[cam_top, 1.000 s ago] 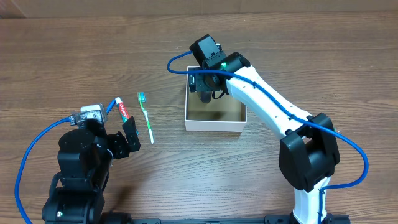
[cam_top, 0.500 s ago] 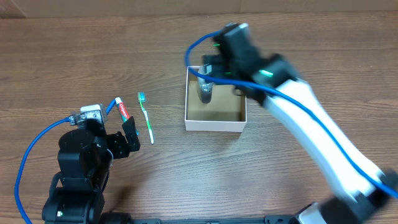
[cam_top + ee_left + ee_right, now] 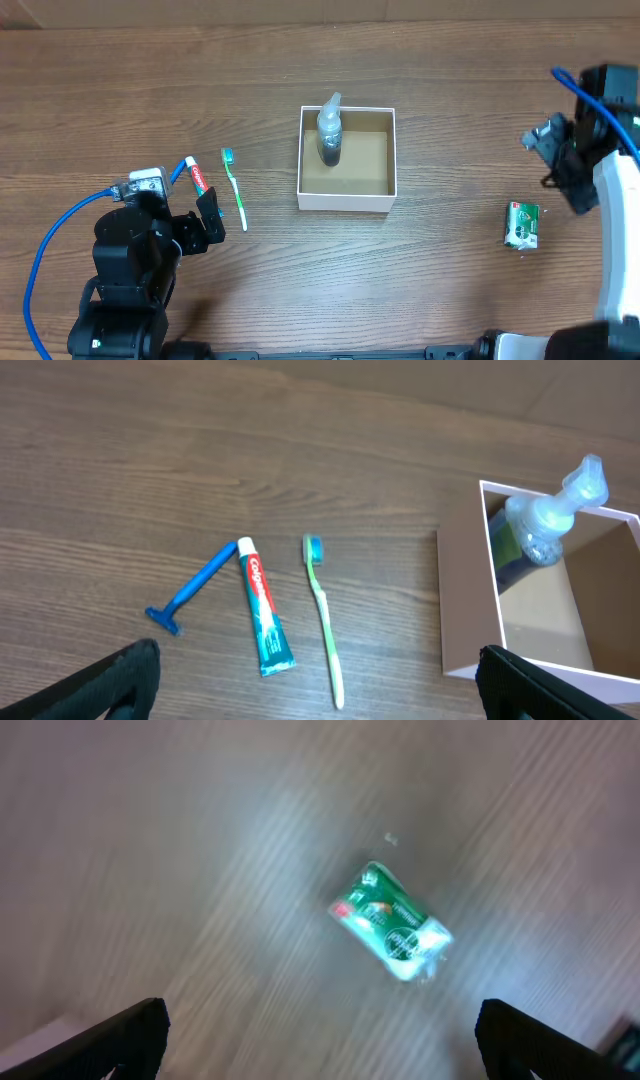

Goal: Pack container
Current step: 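Move the right gripper to the green soap box and grasp it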

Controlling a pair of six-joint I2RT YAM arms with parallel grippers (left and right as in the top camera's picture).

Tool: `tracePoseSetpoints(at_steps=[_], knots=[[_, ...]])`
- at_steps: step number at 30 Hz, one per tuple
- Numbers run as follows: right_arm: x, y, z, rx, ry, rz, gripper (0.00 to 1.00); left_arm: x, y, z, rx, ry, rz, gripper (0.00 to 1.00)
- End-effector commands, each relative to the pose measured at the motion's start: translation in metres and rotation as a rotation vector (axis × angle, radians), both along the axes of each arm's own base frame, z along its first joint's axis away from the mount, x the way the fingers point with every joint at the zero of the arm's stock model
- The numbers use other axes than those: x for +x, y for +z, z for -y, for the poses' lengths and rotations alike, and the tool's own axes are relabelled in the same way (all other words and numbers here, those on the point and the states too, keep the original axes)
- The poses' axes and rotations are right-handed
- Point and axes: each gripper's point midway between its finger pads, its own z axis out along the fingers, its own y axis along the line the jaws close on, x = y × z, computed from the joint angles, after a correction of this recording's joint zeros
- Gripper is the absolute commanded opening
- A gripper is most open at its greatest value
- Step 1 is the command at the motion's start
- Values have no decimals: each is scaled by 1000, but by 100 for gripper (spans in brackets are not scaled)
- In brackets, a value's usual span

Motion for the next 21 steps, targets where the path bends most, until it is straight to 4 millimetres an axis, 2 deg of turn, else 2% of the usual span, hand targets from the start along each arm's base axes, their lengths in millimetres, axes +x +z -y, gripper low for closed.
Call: tracePoseSetpoints(at_steps=[1, 3, 6, 10, 16, 21], knots=[[-18, -57, 4, 121, -85, -35, 100, 0, 9, -2, 7, 7, 16, 100], [-18, -84, 12, 104, -49, -25, 100, -2, 5, -2, 7, 7, -4, 100], [-11, -110, 21, 34, 118, 1, 100, -5, 0, -3, 8, 7, -25, 100], [-17, -126, 29, -35, 177, -24, 100, -6, 0, -3, 8, 7, -28, 100], [-28, -156, 25, -42, 258, -60, 100, -5, 1, -3, 8, 7, -25, 100], [-29, -170, 20, -6, 296, -90, 100, -5, 1, -3, 8, 7, -20, 100]])
